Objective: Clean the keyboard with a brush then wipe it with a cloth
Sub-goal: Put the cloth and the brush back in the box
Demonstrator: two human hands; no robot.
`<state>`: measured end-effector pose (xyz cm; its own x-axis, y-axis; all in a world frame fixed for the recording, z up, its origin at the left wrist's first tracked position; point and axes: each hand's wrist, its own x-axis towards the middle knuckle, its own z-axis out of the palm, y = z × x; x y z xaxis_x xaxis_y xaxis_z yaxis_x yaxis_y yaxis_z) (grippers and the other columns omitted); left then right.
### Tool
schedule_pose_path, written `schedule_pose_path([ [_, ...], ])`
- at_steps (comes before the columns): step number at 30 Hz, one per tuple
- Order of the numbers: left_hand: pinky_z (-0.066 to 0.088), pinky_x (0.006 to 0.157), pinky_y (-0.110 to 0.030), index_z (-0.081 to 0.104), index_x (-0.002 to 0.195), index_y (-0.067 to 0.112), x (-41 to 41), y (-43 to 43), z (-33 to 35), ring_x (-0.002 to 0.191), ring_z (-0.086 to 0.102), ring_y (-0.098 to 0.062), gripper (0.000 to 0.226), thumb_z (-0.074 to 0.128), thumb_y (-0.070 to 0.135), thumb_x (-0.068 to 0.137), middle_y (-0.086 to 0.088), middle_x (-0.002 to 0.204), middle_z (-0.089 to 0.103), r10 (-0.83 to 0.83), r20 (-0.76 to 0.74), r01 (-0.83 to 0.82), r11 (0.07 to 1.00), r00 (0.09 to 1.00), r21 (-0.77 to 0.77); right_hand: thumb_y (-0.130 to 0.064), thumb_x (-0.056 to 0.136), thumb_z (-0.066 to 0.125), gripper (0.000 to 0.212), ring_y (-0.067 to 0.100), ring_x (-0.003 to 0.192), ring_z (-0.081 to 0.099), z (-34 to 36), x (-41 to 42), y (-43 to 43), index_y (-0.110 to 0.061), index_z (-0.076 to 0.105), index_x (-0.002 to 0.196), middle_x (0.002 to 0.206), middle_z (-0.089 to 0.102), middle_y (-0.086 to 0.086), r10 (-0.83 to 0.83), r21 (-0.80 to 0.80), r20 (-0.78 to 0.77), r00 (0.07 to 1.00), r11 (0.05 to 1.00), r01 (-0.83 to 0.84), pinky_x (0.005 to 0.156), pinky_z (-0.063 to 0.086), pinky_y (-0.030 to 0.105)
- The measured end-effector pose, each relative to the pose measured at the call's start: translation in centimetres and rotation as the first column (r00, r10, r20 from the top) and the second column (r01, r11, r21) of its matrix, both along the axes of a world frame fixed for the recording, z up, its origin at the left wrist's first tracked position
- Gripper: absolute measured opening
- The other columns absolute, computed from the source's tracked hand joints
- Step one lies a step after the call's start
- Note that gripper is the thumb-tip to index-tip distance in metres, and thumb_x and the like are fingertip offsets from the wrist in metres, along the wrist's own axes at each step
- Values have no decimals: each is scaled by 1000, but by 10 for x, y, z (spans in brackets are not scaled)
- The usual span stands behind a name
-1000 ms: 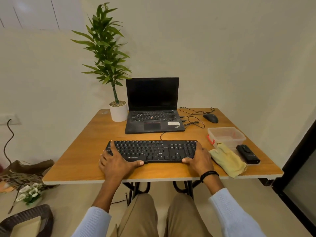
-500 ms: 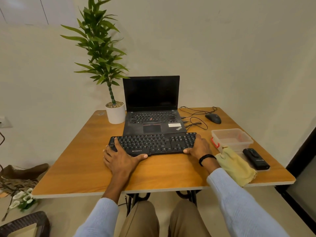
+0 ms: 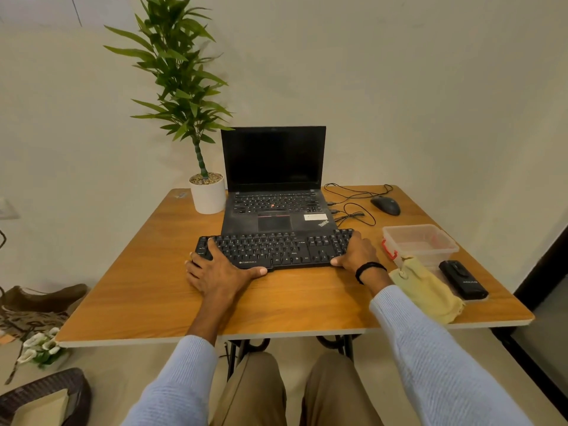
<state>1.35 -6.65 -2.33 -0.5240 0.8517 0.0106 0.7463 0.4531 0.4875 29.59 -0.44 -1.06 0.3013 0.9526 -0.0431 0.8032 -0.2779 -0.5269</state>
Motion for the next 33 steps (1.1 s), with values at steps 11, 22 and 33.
schedule_pose_path([
  [11,10,123,-59,-4,160,27,-2,6,-2,153,4,-48,156,78,89,42,-27,166,2,11,5,-11,1000,1000,-18,-37,65,89,97,35,127,47,1,-1,-5,-14,36,142,136,49,14,-21,-4,19,1000,1000,21,103,45,46],
  [22,12,122,-59,-5,159,29,-2,8,-2,152,4,-49,157,79,88,41,-26,166,0,9,-6,-9,1000,1000,-16,-39,69,87,90,34,125,48,2,-3,-12,-13,38,140,135,50,14,-21,1,38,999,1000,21,101,45,44],
  [33,12,122,-59,-4,158,29,-3,9,1,152,5,-48,157,81,86,40,-25,166,1,9,17,-9,1000,1000,-25,-40,70,86,89,33,125,48,2,-3,-14,-13,38,140,136,50,13,-15,1,47,999,1000,15,100,45,43],
])
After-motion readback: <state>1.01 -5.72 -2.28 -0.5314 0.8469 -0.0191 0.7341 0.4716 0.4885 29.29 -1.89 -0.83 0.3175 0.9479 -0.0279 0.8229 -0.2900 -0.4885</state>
